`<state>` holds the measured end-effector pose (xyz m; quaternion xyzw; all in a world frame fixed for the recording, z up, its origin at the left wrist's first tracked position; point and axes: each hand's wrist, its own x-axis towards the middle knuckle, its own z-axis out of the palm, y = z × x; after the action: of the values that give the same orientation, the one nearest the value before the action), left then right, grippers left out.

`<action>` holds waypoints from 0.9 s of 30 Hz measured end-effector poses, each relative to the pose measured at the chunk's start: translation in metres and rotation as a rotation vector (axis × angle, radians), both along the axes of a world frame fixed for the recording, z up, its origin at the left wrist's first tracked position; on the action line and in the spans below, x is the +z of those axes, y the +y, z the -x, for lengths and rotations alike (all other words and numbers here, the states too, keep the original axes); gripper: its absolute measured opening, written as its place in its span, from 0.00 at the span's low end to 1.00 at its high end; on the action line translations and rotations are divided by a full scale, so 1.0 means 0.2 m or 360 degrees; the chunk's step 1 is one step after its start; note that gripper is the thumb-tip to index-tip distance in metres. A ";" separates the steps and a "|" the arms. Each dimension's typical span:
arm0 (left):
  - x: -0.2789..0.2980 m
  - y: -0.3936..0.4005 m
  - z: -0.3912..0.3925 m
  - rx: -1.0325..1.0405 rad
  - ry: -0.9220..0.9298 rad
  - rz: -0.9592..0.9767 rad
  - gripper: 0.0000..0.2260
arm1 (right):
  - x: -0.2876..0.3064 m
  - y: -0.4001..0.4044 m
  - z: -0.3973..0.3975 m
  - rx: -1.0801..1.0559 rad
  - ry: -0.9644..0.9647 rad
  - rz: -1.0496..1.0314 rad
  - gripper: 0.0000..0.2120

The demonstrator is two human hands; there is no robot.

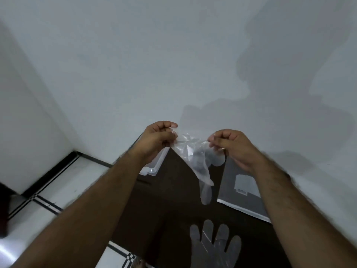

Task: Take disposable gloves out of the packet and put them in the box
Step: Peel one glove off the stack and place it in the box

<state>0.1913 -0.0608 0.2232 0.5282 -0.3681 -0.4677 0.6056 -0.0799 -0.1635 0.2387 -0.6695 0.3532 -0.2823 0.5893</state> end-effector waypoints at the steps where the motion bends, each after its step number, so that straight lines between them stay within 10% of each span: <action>1: -0.02 -0.02 -0.09 0.0005 -0.0008 -0.0004 0.18 | -0.01 -0.02 -0.09 -0.0023 -0.0012 -0.0041 0.05; 17: -0.14 -0.77 -1.31 -0.0134 -0.0856 -0.0217 0.14 | -0.26 -0.63 -1.38 -0.0575 0.0221 -0.0201 0.07; 27: -0.03 -0.86 -1.54 0.0002 -0.0725 0.0321 0.13 | -0.12 -0.67 -1.51 -0.0518 0.0043 0.0247 0.04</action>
<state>0.4987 -0.2318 0.2163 0.5570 -0.5397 -0.2971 0.5570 0.2215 -0.2984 0.2141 -0.6506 0.4421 -0.3914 0.4776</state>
